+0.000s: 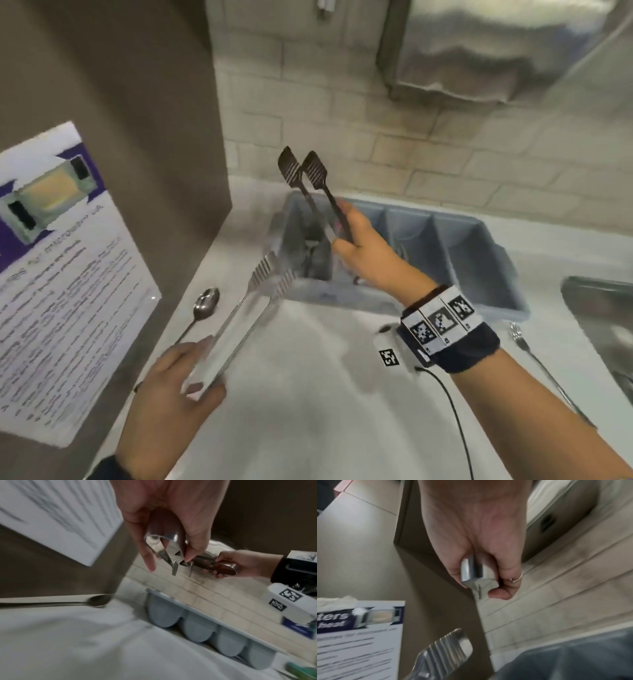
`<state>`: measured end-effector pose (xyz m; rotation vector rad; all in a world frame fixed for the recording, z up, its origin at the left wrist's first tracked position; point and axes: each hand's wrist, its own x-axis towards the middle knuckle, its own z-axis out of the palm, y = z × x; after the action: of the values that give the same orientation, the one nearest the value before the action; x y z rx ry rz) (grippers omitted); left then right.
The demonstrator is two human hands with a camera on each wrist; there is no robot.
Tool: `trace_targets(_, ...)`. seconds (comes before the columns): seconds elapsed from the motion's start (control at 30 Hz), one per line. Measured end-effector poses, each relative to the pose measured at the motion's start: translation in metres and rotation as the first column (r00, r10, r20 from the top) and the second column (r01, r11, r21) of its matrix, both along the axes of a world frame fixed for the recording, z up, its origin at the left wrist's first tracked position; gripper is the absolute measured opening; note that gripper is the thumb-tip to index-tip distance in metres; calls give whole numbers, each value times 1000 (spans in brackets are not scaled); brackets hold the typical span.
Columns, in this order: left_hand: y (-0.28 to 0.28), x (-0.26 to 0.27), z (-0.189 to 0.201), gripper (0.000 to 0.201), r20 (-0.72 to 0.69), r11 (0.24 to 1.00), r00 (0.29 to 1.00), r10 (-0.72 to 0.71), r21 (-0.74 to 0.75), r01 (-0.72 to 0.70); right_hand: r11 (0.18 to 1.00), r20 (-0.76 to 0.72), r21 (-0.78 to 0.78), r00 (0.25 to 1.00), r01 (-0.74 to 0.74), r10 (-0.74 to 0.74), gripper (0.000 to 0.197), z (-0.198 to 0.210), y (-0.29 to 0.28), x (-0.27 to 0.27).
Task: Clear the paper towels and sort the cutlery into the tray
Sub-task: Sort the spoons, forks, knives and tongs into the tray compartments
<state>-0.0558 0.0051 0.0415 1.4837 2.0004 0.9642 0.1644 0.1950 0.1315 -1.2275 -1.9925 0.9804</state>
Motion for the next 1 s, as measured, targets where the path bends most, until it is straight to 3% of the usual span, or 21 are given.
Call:
trace_targets(0.17, 76, 90, 26, 45, 38, 958, 960, -277, 92, 273, 938, -25, 33, 939, 345, -344, 71, -3, -34, 124)
trace_targets(0.27, 125, 167, 42, 47, 8, 909, 913, -408, 100, 405, 879, -106, 2, 874, 477, -474, 63, -11, -54, 189)
trace_targets(0.37, 179, 249, 45, 58, 87, 887, 884, -460, 10, 461, 815, -124, -23, 807, 580, -578, 57, -19, -69, 248)
trace_targets(0.5, 234, 353, 43, 63, 24, 851, 863, -505, -151, 502, 761, -127, -81, 751, 643, -648, 62, -31, -79, 311)
trace_targets(0.6, 256, 407, 32, 50, -3, 853, 885, -466, -268, 449, 765, -76, -54, 761, 642, -645, 63, -34, -81, 343)
trace_targets(0.7, 267, 441, 18, 57, -15, 876, 931, -365, -345, 338, 785, -50, -69, 784, 615, -619, 65, -38, -77, 368)
trace_targets(1.0, 254, 474, -14, 53, 99, 942, 990, -100, -310, 126, 892, -42, -127, 896, 434, -442, 65, -49, -50, 377)
